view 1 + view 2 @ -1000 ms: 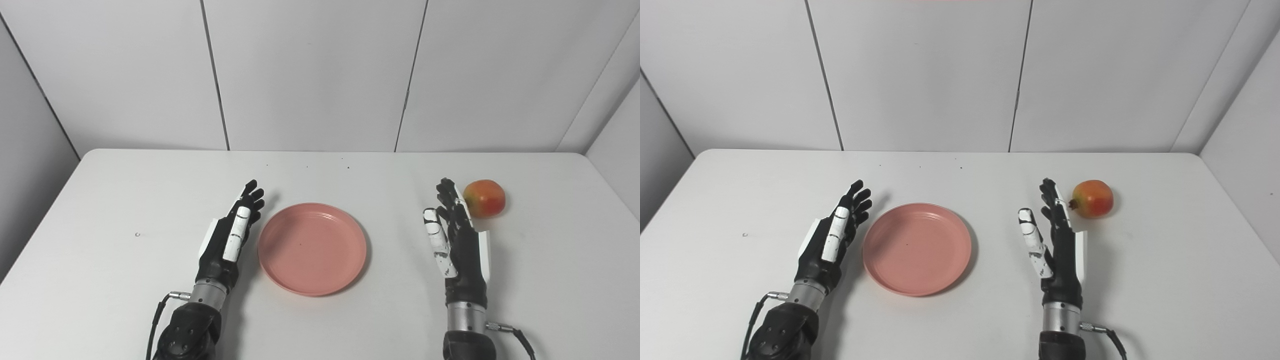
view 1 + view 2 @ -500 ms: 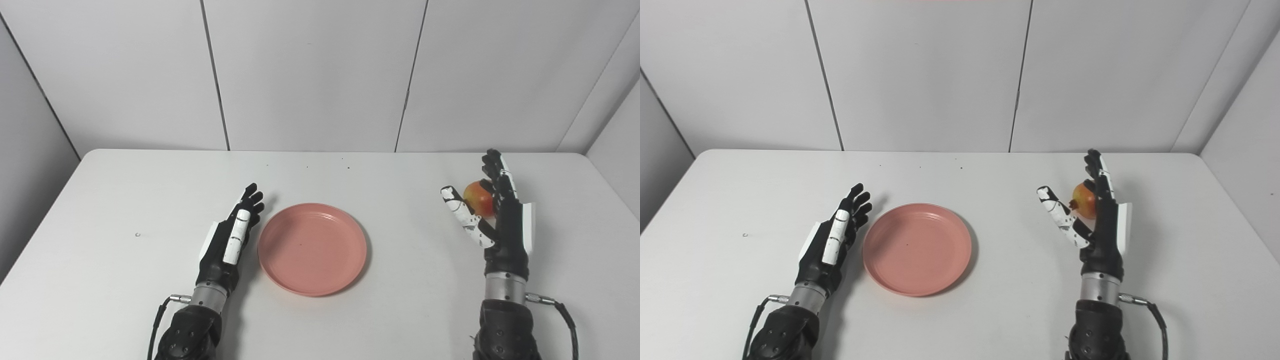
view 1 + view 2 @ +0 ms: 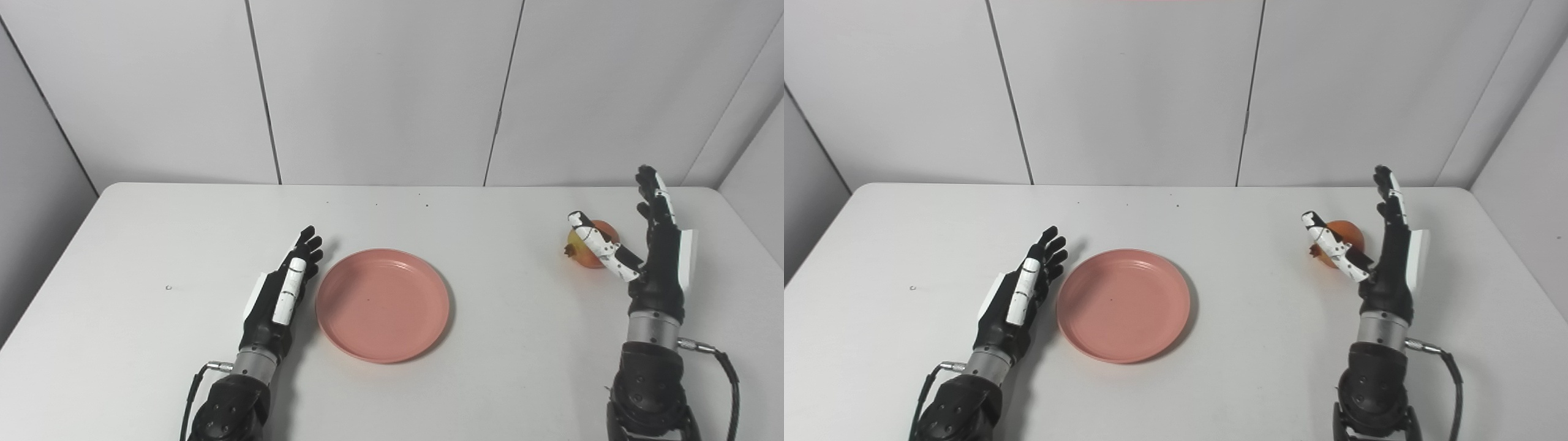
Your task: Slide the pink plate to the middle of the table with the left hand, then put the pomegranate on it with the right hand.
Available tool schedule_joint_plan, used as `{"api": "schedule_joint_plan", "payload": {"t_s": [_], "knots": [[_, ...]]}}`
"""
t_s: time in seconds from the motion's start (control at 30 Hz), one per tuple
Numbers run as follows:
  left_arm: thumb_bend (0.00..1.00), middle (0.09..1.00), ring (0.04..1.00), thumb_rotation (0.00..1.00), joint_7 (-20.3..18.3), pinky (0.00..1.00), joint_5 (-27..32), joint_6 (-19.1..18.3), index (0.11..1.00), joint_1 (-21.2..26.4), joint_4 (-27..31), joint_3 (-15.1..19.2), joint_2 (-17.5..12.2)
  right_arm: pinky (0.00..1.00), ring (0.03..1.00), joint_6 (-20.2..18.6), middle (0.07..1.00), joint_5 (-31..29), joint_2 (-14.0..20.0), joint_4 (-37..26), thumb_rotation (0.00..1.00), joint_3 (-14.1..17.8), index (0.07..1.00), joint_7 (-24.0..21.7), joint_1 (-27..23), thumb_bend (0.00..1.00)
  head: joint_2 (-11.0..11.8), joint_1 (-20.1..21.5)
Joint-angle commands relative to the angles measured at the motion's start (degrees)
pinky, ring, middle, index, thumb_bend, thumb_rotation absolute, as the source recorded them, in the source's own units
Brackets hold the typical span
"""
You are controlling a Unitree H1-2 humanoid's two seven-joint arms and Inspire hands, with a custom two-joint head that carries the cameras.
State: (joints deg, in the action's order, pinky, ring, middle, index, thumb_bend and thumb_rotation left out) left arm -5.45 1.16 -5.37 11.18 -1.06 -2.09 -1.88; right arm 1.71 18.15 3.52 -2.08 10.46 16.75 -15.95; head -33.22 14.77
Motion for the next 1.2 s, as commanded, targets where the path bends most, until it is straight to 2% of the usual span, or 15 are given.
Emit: {"api": "schedule_joint_plan", "payload": {"t_s": [0.0,0.3,0.57,0.8,1.17], "knots": [[0.64,0.960,0.950,1.00,-0.3,0.97,0.1,2.1,0.944,1.4,1.1,-0.1,-0.3,0.87,0.903,-1.2,0.889,1.2,1.5,-0.5,0.37,0.4,0.881,1.1,-2.8,0.71,0.0,-0.1],[0.64,0.964,0.954,1.00,-0.5,0.98,0.4,2.9,0.949,1.5,0.4,-0.1,-0.4,0.86,0.899,-3.3,0.897,1.7,3.9,1.8,0.37,0.3,0.882,0.6,-4.4,0.72,0.3,0.2],[0.65,0.967,0.960,1.00,-1.2,0.99,1.0,3.9,0.949,1.4,-0.2,-0.1,-0.6,0.85,0.893,-4.9,0.896,3.1,5.4,4.6,0.38,0.1,0.885,1.2,-5.7,0.72,1.5,0.9],[0.64,0.974,0.970,1.00,-2.2,1.00,0.6,3.6,0.958,0.9,0.9,-0.3,-1.3,0.83,0.880,-7.0,0.899,3.9,6.5,7.6,0.37,0.1,0.888,1.5,-7.2,0.73,1.6,1.2],[0.64,0.975,0.972,1.00,-2.9,1.00,1.5,3.4,0.961,0.7,1.2,-0.1,-1.1,0.83,0.896,-10.5,0.912,2.4,8.6,11.5,0.38,-0.7,0.894,-1.0,-9.0,0.79,2.5,1.3]]}}
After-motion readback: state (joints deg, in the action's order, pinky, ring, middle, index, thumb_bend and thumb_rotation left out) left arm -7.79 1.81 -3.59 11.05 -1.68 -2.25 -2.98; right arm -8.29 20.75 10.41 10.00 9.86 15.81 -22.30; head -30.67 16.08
